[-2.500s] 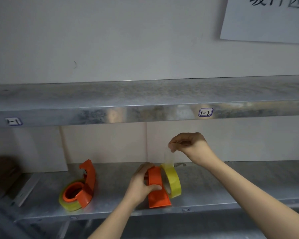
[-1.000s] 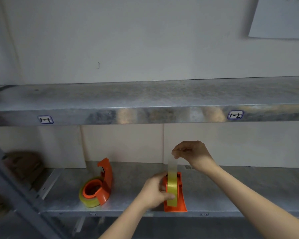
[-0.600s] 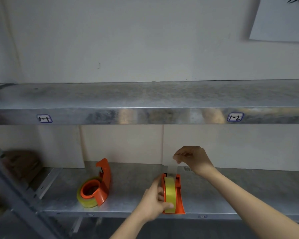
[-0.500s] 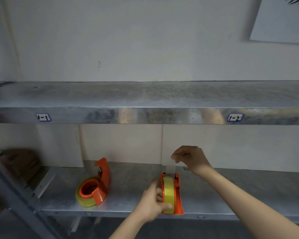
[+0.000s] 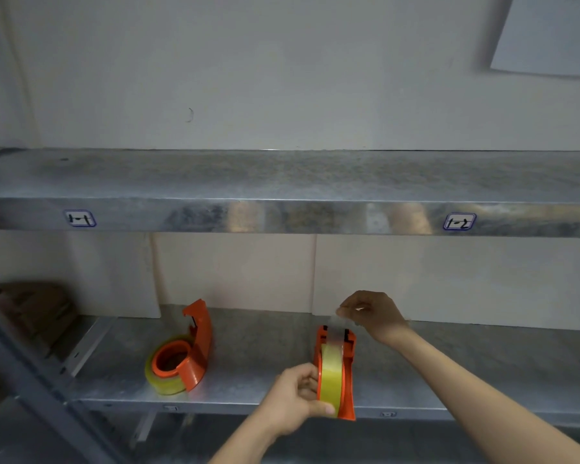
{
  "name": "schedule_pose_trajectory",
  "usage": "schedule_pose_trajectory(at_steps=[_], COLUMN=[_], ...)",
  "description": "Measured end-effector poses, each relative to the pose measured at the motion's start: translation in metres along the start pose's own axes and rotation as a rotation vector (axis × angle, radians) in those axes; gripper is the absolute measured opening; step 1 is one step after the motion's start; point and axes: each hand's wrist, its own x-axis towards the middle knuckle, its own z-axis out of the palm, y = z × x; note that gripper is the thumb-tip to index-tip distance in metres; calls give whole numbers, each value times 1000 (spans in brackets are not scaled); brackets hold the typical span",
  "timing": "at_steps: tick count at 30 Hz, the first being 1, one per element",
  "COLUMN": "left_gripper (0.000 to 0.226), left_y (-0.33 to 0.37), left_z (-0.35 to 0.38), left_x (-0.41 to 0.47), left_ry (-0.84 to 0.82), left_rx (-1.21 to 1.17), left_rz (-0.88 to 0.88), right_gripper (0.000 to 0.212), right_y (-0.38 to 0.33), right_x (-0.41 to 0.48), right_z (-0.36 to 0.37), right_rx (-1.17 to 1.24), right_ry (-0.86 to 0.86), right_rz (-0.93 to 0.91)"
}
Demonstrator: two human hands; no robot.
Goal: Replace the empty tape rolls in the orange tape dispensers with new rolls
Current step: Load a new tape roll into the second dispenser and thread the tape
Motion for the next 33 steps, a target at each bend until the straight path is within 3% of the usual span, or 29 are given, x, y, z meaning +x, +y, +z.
schedule_pose_trajectory(at_steps=[12, 23, 28, 33], left_gripper=[34, 32, 50, 74], left_y=[16, 41, 66, 82], left_z=[-3, 9, 30, 53], left_x=[-4, -18, -34, -46], left_ry=[-30, -63, -86, -19], left_rx=[21, 89, 135, 160], left_rz=[210, 289, 226, 215], right_gripper=[10, 17, 5, 7], right_y=[-5, -19, -21, -28], right_x=[-14, -38, -52, -66], right_z=[-27, -53, -67, -85], right_rx=[-74, -141, -175, -169], right_ry=[-98, 60, 142, 157], right_rz=[-8, -131, -196, -225])
